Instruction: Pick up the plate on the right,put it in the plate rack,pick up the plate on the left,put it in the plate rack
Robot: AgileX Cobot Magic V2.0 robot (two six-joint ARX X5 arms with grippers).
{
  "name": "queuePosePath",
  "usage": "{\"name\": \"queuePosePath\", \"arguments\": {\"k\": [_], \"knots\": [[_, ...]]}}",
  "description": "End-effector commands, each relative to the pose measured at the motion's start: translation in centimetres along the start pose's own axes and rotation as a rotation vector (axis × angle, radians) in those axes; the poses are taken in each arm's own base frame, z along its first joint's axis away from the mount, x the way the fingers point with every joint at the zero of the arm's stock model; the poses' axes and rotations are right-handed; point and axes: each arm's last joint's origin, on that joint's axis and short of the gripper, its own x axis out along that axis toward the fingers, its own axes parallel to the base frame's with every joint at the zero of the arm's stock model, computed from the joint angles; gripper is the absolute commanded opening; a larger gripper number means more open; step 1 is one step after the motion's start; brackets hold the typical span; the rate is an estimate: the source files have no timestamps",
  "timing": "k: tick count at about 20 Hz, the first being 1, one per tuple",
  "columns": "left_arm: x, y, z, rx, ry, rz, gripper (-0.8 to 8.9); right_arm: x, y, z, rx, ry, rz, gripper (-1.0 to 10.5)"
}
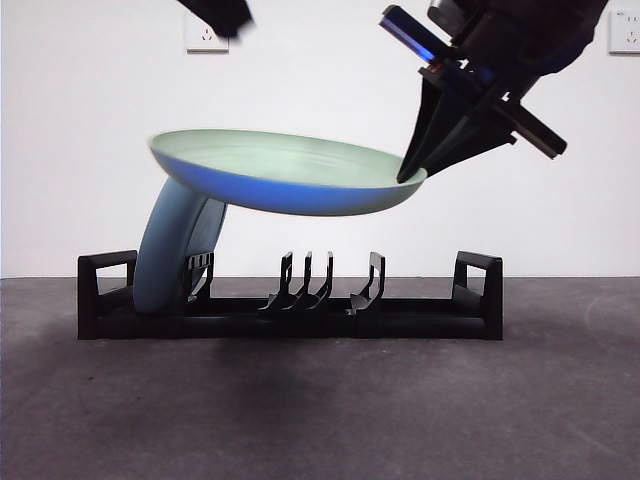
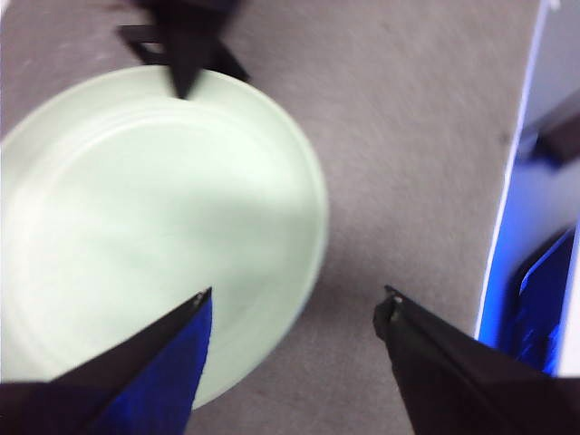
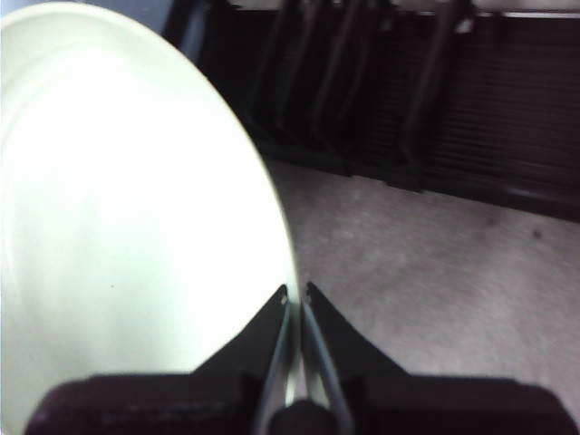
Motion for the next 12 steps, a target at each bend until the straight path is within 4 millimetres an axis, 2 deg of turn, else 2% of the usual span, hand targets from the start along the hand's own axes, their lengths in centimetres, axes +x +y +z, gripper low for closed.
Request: {"name": "queuePosePath", "arguments": {"k": [1, 3, 6, 8, 10, 12], "knots": [[1.8, -1.8, 1.0, 0.159, 0.076, 0.086, 3.1, -0.6, 0.0, 0.0, -0.001, -0.009, 0.006, -0.1], [3.7, -2.8, 1.5, 0.232, 0.13, 0.109, 3.1, -0.9, 0.0, -0.1, -0.001, -0.004, 0.004, -0.1], [6.2, -3.6, 1.9, 0.248, 0.159, 0.103, 3.1, -1.3, 0.1, -0.3, -0.004, 0.006, 0.001, -0.1], [6.9, -3.5, 2.1, 0.239, 0.154, 0.121, 3.07, -1.3, 0.0, -0.4, -0.006, 0.02, -0.004, -0.1], [7.1, -3.3, 2.3, 0.222, 0.132, 0.123, 2.28, -1.3, 0.0, -0.5, -0.008, 0.031, -0.007, -0.1], [7.3, -3.0, 2.3, 0.206, 0.114, 0.078, 2.09, -1.4, 0.0, -0.6, -0.008, 0.031, -0.008, -0.1]]}}
